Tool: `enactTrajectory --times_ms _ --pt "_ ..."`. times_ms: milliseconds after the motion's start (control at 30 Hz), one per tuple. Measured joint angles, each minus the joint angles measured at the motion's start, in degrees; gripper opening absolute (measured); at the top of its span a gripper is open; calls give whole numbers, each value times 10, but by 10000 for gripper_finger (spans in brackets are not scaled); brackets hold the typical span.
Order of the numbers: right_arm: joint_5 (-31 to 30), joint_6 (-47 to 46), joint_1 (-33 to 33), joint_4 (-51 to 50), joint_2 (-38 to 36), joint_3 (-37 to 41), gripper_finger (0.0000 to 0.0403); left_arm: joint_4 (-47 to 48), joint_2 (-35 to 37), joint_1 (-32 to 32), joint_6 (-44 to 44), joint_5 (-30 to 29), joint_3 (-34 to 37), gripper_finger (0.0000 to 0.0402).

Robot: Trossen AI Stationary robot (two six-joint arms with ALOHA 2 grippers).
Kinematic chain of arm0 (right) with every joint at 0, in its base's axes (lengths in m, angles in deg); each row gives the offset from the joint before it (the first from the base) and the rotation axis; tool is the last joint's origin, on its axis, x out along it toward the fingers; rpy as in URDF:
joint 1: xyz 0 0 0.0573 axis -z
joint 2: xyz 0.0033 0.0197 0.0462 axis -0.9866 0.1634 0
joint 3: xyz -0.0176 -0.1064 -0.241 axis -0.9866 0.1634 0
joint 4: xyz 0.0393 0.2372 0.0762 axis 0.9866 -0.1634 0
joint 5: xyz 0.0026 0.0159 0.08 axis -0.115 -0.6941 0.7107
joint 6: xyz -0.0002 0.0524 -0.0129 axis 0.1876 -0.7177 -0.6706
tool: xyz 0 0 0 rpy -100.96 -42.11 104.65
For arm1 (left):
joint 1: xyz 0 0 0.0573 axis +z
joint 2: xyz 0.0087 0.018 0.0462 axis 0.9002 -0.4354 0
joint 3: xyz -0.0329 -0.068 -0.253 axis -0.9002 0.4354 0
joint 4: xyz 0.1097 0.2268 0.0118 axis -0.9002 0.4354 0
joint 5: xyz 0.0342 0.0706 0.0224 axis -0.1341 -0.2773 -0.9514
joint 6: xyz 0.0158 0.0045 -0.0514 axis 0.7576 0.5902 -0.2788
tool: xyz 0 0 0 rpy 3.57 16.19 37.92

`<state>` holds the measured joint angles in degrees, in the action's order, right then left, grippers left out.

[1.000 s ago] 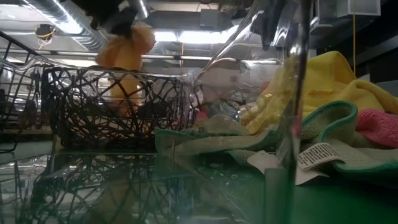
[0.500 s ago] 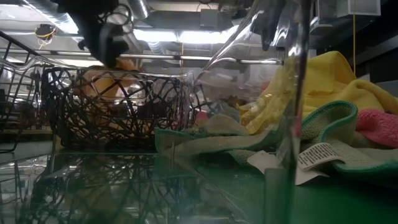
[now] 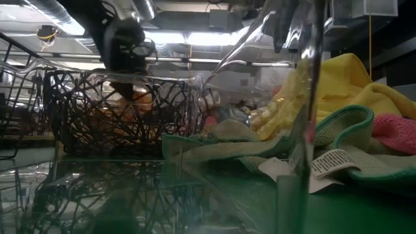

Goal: Sort microfiber towel by color & place in baskets
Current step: Put the orange microfiber towel into the orange bin

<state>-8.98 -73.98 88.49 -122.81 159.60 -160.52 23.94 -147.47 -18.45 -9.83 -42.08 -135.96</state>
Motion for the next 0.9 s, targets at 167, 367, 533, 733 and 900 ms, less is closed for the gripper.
enactTrajectory --times_ms 167,367,533,733,900 --pt "0 0 0 0 0 0 193 3 -22 0 0 -5 0 14" --pt "0 0 0 -1 0 0 193 8 -24 0 3 -19 0 27" --pt "1 0 0 -6 -14 0 193 12 -24 0 -12 -78 0 73" --pt "0 4 0 2 -46 0 193 29 -18 -1 -19 -77 0 114" --pt "0 4 0 17 -64 0 193 94 7 0 -59 -76 0 118"
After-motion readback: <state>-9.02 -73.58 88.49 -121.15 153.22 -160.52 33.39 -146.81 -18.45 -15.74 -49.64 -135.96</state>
